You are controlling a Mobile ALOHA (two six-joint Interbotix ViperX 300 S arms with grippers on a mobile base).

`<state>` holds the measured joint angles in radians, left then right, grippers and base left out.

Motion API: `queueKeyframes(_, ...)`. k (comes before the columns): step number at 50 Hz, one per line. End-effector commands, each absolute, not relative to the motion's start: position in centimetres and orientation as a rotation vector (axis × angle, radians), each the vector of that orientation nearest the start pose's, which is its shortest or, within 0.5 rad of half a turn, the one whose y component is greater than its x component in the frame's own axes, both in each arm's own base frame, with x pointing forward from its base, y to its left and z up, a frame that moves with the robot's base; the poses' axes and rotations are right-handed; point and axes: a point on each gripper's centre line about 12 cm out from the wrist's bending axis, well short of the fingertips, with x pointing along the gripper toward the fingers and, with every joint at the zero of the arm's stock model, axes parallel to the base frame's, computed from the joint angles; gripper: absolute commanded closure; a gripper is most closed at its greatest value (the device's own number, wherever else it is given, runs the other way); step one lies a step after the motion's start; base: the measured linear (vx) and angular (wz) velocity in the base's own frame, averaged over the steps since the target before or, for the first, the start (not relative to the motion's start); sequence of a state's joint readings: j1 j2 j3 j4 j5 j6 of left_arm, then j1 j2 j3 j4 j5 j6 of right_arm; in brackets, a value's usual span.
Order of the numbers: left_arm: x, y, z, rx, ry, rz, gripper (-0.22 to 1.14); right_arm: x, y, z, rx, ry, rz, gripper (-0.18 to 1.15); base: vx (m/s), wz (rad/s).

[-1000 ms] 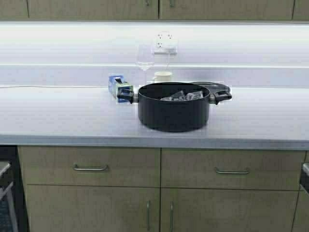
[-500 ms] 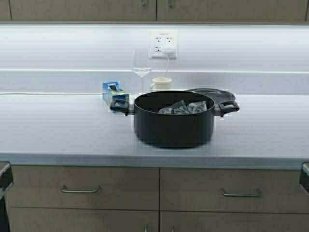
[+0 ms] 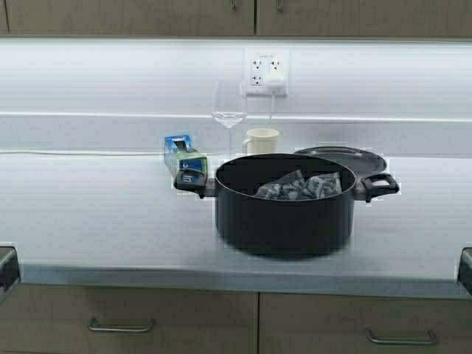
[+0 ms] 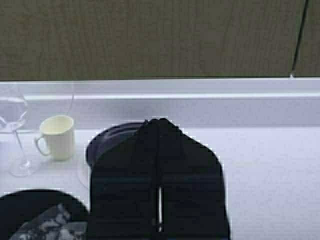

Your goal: Open the cabinet, put the pot inside, then close it

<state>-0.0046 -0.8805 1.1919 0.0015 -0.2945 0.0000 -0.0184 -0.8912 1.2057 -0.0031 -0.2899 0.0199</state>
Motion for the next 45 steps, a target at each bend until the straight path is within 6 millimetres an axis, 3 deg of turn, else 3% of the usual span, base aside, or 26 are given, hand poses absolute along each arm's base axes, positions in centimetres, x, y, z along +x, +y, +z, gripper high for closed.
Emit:
queueKeyframes(1, 21.1, -0.1, 27.6, -0.003, -0.005, -0.008, 0.89, 21.0, -0.3, 27.4, 0.015, 0.003, -0.016, 0.92, 0.20, -0.01)
queueKeyframes(8, 21.0, -0.2, 27.4, -0.003, -0.002, -0.009, 0.89, 21.0, -0.2, 27.1, 0.022, 0.012, -0.010, 0.91, 0.17, -0.05)
queueKeyframes(12, 21.0, -0.8, 28.1, 0.014, -0.031, -0.041, 0.80, 21.1, 1.0, 27.4, 0.041, 0.004, 0.045, 0.84, 0.12, -0.04)
queueKeyframes(15, 21.2, -1.9, 28.7, 0.042, -0.046, -0.094, 0.62, 21.3, 2.4, 27.6, 0.040, 0.010, 0.113, 0.66, 0.10, -0.01)
queueKeyframes(22, 21.5, -4.7, 31.0, 0.047, -0.079, -0.224, -0.09, 21.8, 6.1, 30.3, 0.037, -0.021, 0.274, -0.02, 0.08, -0.01)
queueKeyframes(24, 21.8, -5.6, 31.4, 0.053, -0.067, -0.260, -0.20, 22.0, 7.2, 31.0, 0.038, -0.031, 0.320, -0.13, 0.05, -0.02)
queueKeyframes(30, 23.1, -7.8, 32.4, 0.052, -0.041, -0.335, -0.07, 23.2, 10.3, 32.8, 0.023, -0.047, 0.421, -0.04, 0.04, -0.01)
queueKeyframes(38, 25.9, -10.3, 33.6, 0.058, -0.041, -0.389, -0.09, 26.7, 13.4, 33.7, -0.059, -0.052, 0.467, -0.06, 0.01, -0.01)
queueKeyframes(45, 28.2, -12.7, 33.2, 0.070, -0.043, -0.435, -0.09, 29.4, 16.0, 33.5, -0.083, -0.036, 0.487, -0.06, -0.01, 0.00)
